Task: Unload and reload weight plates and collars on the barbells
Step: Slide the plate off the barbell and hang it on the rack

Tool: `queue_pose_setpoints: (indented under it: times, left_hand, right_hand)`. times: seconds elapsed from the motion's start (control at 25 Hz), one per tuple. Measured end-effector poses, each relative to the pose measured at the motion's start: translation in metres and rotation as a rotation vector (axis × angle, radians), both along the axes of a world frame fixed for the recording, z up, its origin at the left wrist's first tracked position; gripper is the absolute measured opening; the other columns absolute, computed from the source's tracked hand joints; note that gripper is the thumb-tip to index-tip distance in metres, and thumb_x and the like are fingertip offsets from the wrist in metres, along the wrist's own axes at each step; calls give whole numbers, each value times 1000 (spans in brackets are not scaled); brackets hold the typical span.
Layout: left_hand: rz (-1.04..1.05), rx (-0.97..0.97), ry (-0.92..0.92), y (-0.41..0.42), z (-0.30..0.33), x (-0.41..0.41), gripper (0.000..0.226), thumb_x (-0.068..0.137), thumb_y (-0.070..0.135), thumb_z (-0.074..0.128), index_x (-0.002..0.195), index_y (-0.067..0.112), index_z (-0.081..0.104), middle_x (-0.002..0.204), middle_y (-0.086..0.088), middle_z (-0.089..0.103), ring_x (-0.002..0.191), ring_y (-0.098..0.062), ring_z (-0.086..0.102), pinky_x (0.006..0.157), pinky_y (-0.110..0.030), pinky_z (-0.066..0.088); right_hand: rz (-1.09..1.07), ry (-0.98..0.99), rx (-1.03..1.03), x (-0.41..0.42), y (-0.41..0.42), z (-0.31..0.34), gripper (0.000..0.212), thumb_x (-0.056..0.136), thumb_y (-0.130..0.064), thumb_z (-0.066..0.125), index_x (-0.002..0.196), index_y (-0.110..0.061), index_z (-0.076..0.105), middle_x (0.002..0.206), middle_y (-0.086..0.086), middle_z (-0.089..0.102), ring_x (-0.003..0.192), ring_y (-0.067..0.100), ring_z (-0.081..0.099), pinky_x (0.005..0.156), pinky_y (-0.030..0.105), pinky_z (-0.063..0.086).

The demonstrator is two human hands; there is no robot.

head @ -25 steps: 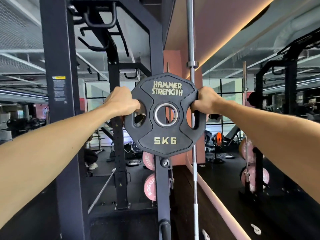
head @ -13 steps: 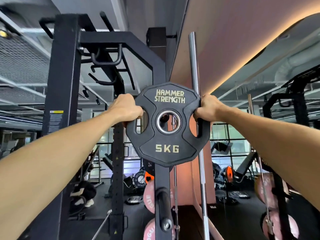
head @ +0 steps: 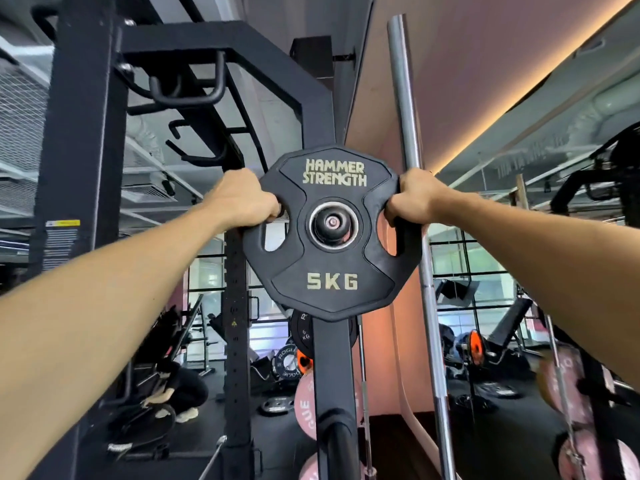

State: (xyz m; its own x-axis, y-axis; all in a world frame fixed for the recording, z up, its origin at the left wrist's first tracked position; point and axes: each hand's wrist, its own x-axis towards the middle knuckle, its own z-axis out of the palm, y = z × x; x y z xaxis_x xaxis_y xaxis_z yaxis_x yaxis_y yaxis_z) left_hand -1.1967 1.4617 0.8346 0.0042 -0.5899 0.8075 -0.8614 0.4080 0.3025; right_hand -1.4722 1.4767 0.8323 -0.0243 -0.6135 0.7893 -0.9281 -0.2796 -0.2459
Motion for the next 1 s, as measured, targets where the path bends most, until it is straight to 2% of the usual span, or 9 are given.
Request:
queue_pose_setpoints:
  times: [0.08, 0.16, 0.44, 0.52, 0.64, 0.76, 0.84, 0.92, 1.0]
  left_hand:
    - [12, -15, 32, -37, -6, -2, 23, 56, 24, 70, 59, 9, 52, 66, -8, 58, 56, -27, 54, 49, -26, 38]
    - [0, -7, 69, -71, -9, -5, 21, 56, 23, 67, 63, 6, 56, 73, -12, 61, 64, -30, 60, 54, -30, 47]
    - [51, 10, 86, -160, -11, -19, 20, 65, 25, 64, 68, 11, 51, 74, -7, 53, 79, -36, 59, 62, -32, 42]
    - [57, 1, 89, -178, -9, -21, 18, 65, 23, 63, 68, 11, 51, 74, -8, 54, 76, -34, 59, 59, -32, 41]
    - [69, -50, 104, -192, -5, -20, 18, 65, 26, 62, 69, 11, 52, 76, -7, 57, 70, -31, 57, 57, -31, 37]
    - [169, -73, 76, -187, -14, -22, 30, 76, 42, 59, 80, 13, 49, 86, -7, 53, 80, -32, 53, 68, -35, 37]
    - [195, -33, 52, -180, -24, -19, 41, 83, 55, 50, 89, 15, 51, 88, -8, 55, 81, -32, 54, 71, -36, 40]
    - [204, 59, -12, -172, -37, -13, 57, 88, 62, 38, 90, 7, 55, 76, -8, 66, 70, -29, 65, 76, -36, 50]
    - [149, 163, -51, -160, -59, -5, 61, 93, 62, 30, 91, 5, 52, 64, -10, 69, 53, -27, 69, 76, -38, 56]
  right_hand:
    - [-25, 32, -33, -2, -35, -1, 18, 70, -13, 67, 55, -10, 57, 58, 5, 56, 71, 30, 62, 60, 30, 50]
    - [-33, 62, -53, -4, -66, 1, 20, 71, -14, 64, 55, -11, 53, 60, 5, 54, 75, 32, 62, 61, 30, 46]
    - [-44, 51, -80, -11, -162, -1, 19, 69, -15, 57, 54, -15, 47, 56, 0, 48, 68, 31, 56, 61, 26, 37]
    - [-34, 33, -77, -14, -181, -2, 10, 63, -21, 54, 56, -13, 53, 57, 1, 52, 64, 30, 57, 55, 24, 36]
    - [-19, -6, -95, -16, -193, 2, 16, 54, -26, 48, 61, -14, 56, 60, 2, 56, 59, 22, 55, 52, 24, 38]
    - [-73, -69, -79, -11, -185, -8, 11, 67, -26, 50, 69, -16, 51, 67, 2, 56, 67, 31, 55, 61, 29, 41]
    - [-124, -101, -78, -6, -175, -20, 17, 80, -31, 53, 85, -15, 52, 80, 7, 59, 72, 35, 57, 67, 32, 43]
    - [-110, -182, -10, -2, -163, -36, 33, 91, -43, 49, 103, -12, 44, 88, 11, 58, 62, 34, 62, 67, 37, 51]
    - [-42, -249, 106, 0, -146, -59, 39, 97, -47, 41, 110, -10, 35, 88, 15, 60, 56, 34, 66, 63, 46, 58]
